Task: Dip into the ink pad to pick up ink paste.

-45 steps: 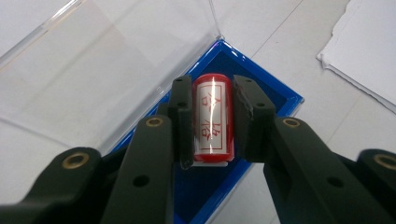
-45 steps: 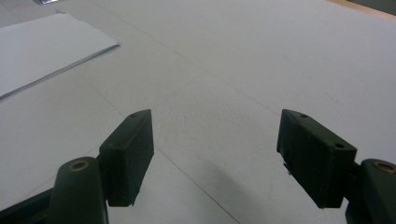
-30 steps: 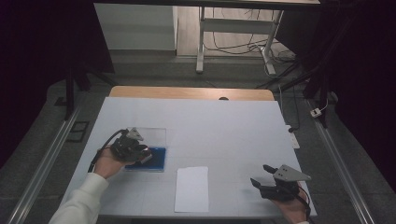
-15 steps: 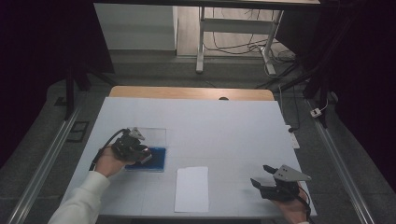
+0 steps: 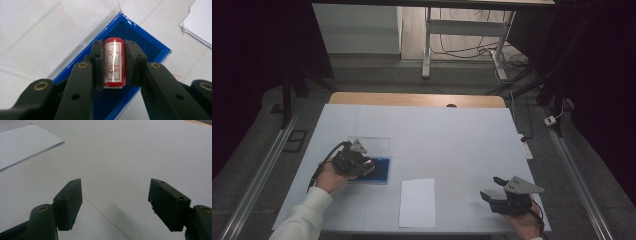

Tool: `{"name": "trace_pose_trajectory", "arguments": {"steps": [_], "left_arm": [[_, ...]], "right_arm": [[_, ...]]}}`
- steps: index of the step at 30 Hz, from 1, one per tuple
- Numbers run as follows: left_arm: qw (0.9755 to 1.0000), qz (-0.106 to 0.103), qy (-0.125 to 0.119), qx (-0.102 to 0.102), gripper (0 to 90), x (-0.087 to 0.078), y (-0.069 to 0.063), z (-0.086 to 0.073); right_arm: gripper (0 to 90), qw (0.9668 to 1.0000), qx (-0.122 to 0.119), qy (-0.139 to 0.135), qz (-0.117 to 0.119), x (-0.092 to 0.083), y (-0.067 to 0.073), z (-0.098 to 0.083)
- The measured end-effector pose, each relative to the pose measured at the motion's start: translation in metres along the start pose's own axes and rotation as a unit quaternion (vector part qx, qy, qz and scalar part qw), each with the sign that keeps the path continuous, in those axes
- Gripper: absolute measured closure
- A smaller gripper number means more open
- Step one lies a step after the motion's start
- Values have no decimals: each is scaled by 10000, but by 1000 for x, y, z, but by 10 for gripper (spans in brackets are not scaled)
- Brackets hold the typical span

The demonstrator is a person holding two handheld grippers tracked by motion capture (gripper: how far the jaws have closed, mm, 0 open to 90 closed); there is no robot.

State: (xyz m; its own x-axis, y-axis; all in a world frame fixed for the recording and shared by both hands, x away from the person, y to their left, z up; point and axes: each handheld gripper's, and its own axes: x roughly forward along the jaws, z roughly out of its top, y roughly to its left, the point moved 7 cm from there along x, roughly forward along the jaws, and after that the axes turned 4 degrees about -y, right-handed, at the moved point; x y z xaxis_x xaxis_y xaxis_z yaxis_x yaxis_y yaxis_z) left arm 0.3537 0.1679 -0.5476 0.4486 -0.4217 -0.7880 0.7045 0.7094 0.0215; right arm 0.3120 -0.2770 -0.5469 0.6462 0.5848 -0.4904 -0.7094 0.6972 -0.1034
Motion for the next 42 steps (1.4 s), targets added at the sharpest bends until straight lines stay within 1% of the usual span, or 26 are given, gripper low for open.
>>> {"name": "trace_pose_trajectory", "arguments": {"steps": [6, 10, 19, 24, 26, 28, 29, 30, 31, 34, 36, 39, 42], "left_arm": [[10000, -35, -22, -22, 714, 1, 1, 0], [10000, -10, -16, 9, 714, 0, 0, 0], [9999, -30, -84, -60, 713, 1, 0, -1], [9999, -10, -101, -32, 712, 1, 0, -1], [9999, -48, -130, -25, 711, 1, 1, -1], [9995, -213, -178, -121, 710, -4, 4, 1], [9996, -243, -80, -123, 709, -6, 6, 1], [9998, -193, -21, -92, 708, -7, 6, 2], [9999, -98, -11, -43, 708, -10, 7, 3], [9997, -74, -227, -43, 708, -21, 6, 12], [9996, -27, -272, 17, 708, -29, 5, 18], [9993, 6, -369, -12, 708, -38, 5, 23], [9994, 43, -348, -45, 708, -44, 7, 22]], "right_arm": [[270, 10000, 2, 5, 32, 0, 0, 0], [270, 10000, 3, 5, 34, 1, 0, 0], [270, 10000, 13, 3, 25, 1, -1, -1], [270, 10000, 25, 2, 26, 1, -1, -1], [271, 10000, -8, 10, 23, 1, 0, 0], [271, 10000, 14, -17, 28, 0, 0, 0], [271, 10000, 15, -20, 13, 0, -1, 0], [272, 10000, 21, -27, -6, -1, -1, 0], [272, 10000, 44, -66, 4, -1, -1, 1], [274, 10000, 33, -82, -16, -3, -3, 1], [274, 10000, 13, -66, -44, -3, -3, 0], [274, 10000, 1, -60, -26, -3, -3, 0], [274, 10000, 0, -63, -20, -3, -3, 0]]}}
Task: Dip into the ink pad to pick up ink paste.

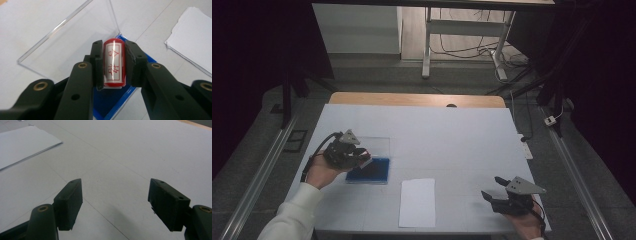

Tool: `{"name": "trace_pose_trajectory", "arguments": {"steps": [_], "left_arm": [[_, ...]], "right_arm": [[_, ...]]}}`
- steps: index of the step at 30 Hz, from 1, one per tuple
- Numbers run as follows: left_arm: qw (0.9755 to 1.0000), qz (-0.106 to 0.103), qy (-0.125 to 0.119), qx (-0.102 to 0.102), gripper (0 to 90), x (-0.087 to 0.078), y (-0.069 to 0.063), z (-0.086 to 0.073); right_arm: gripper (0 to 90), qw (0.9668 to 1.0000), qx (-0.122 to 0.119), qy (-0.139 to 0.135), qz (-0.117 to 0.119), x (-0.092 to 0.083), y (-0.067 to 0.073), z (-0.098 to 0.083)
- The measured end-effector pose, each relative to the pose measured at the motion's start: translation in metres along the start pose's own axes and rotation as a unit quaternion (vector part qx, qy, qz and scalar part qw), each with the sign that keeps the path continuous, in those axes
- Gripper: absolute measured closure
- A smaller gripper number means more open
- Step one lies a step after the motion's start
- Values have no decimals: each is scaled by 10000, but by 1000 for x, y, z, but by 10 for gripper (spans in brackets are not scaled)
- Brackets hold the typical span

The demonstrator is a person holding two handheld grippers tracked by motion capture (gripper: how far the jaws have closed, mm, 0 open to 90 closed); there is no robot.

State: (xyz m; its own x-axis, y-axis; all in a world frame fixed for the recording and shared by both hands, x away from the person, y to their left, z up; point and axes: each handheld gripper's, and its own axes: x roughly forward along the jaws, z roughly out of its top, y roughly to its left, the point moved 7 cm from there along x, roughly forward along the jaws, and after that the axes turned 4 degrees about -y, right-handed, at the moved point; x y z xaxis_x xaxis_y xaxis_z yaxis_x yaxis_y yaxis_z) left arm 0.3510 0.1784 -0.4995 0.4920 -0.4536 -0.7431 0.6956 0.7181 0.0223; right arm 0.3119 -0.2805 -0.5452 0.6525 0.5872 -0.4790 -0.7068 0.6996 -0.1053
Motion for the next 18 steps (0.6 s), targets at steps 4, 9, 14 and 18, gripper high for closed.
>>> {"name": "trace_pose_trajectory", "arguments": {"steps": [4, 9, 14, 18], "left_arm": [[9999, -13, 61, -101, 708, 2, 3, -6], [9997, -65, 177, -161, 707, 12, 5, -14], [9995, -79, 236, -217, 707, 20, 5, -18], [9993, -118, 297, -203, 707, 27, 3, -20]], "right_arm": [[274, 10000, 9, 18, 4, 1, 1, 0], [274, 10000, 13, 47, -19, 1, 0, -1], [274, 10000, 13, 66, 9, 1, 0, -2], [274, 10000, 5, 89, -12, 1, 0, -2]]}}
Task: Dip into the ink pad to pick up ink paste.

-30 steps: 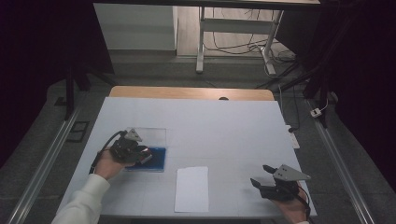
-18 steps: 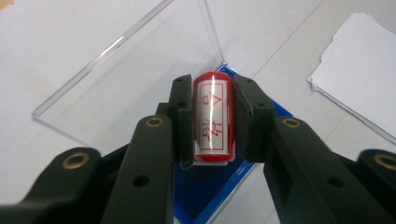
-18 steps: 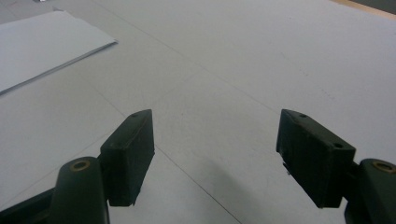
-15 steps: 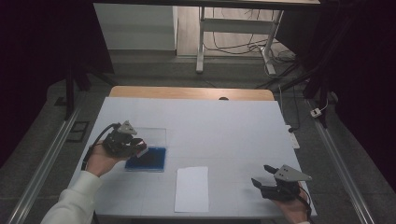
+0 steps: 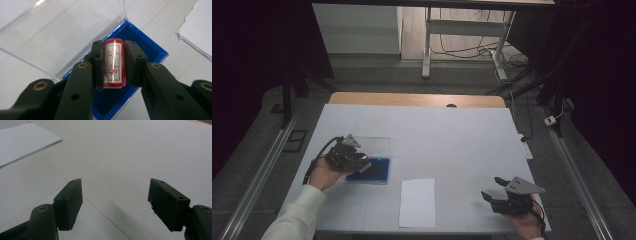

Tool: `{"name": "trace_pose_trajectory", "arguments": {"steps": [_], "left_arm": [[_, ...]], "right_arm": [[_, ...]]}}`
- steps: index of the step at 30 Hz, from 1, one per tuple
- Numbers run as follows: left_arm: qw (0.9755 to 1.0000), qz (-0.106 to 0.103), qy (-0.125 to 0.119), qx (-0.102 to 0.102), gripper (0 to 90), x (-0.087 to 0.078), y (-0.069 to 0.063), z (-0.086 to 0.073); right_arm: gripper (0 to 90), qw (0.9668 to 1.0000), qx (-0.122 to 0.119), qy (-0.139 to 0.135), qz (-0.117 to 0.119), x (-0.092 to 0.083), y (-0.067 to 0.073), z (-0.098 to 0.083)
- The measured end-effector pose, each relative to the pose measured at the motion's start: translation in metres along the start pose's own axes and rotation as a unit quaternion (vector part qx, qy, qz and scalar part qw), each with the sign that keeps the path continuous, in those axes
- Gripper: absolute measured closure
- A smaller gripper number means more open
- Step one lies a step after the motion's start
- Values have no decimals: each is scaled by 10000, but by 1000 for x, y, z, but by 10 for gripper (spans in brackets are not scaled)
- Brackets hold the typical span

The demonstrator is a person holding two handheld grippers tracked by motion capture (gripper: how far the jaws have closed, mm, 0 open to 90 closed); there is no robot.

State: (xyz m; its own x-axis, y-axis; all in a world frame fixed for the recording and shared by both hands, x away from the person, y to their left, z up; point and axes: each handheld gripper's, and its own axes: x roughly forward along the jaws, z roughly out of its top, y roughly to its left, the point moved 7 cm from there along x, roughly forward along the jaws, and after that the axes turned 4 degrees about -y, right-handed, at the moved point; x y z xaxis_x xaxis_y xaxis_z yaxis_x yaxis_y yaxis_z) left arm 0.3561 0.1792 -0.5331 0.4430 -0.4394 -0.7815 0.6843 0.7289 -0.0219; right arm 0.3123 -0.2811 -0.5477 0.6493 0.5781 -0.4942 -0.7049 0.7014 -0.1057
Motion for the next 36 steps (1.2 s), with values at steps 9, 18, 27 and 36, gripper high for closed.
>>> {"name": "trace_pose_trajectory", "arguments": {"steps": [9, 18, 27, 36], "left_arm": [[10000, -44, 67, -45, 706, 7, 0, -4], [9998, -87, 102, -114, 707, 7, 0, -4], [9997, -52, 206, -86, 709, 8, 0, -3], [9997, 116, 203, 88, 713, 12, -4, -7]], "right_arm": [[273, 10000, -6, 37, 13, 0, 0, -1], [273, 10000, -20, 18, 35, 0, 0, -1], [274, 10000, 0, 21, 17, 0, 0, 0], [274, 10000, 28, 27, 35, 1, 0, 0]]}}
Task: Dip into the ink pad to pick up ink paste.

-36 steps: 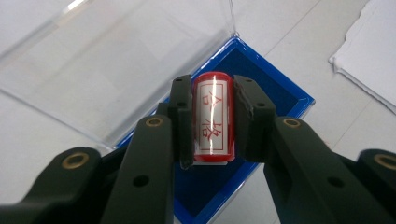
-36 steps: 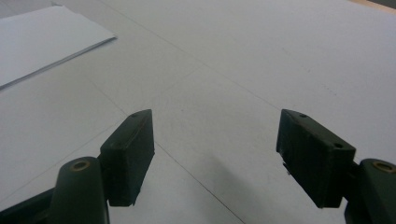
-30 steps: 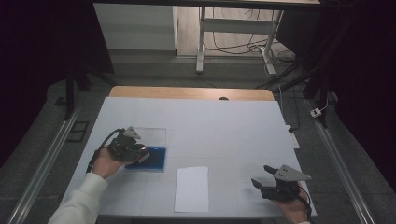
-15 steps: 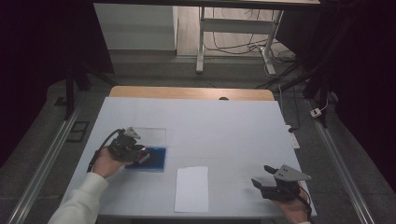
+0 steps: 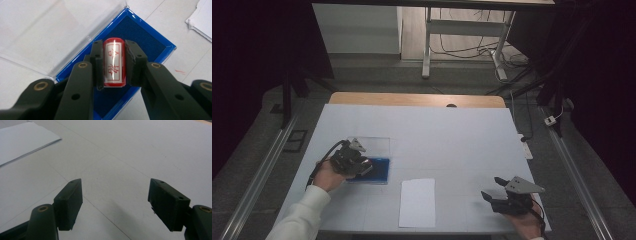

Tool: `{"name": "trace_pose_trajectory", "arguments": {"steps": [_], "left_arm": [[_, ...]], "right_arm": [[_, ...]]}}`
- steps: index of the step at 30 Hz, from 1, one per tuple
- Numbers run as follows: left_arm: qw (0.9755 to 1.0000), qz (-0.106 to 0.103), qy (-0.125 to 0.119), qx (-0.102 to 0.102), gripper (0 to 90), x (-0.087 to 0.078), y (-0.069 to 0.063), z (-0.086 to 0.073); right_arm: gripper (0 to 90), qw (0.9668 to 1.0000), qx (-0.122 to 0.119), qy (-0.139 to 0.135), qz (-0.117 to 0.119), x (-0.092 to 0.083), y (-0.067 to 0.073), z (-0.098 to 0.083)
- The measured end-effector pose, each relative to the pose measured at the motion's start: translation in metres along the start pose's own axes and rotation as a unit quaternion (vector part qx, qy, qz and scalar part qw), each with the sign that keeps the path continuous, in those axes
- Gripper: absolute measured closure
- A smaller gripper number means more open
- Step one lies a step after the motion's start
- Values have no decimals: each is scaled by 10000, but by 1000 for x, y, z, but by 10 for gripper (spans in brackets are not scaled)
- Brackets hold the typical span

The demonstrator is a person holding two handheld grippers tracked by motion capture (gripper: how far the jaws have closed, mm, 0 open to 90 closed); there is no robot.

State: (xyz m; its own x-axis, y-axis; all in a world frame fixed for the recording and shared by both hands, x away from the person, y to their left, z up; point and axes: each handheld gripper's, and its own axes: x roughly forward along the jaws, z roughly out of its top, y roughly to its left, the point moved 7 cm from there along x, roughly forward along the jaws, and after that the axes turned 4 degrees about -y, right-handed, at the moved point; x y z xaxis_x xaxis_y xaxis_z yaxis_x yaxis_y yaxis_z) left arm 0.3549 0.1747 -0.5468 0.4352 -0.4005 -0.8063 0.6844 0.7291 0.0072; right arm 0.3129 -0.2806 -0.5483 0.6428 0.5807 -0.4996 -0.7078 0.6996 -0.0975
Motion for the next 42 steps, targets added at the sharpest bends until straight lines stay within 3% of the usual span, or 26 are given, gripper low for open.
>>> {"name": "trace_pose_trajectory", "arguments": {"steps": [6, 34, 42], "left_arm": [[10000, -12, -9, -37, 713, 1, 0, 0], [10000, 1, -73, -65, 712, 1, 0, 0], [9995, -64, -291, -36, 709, -4, 2, 0]], "right_arm": [[275, 9998, -162, 76, -26, 1, 3, 0], [279, 10000, -75, 34, 2, 2, 2, -1], [279, 9999, -116, 63, 11, 3, 2, -1]]}}
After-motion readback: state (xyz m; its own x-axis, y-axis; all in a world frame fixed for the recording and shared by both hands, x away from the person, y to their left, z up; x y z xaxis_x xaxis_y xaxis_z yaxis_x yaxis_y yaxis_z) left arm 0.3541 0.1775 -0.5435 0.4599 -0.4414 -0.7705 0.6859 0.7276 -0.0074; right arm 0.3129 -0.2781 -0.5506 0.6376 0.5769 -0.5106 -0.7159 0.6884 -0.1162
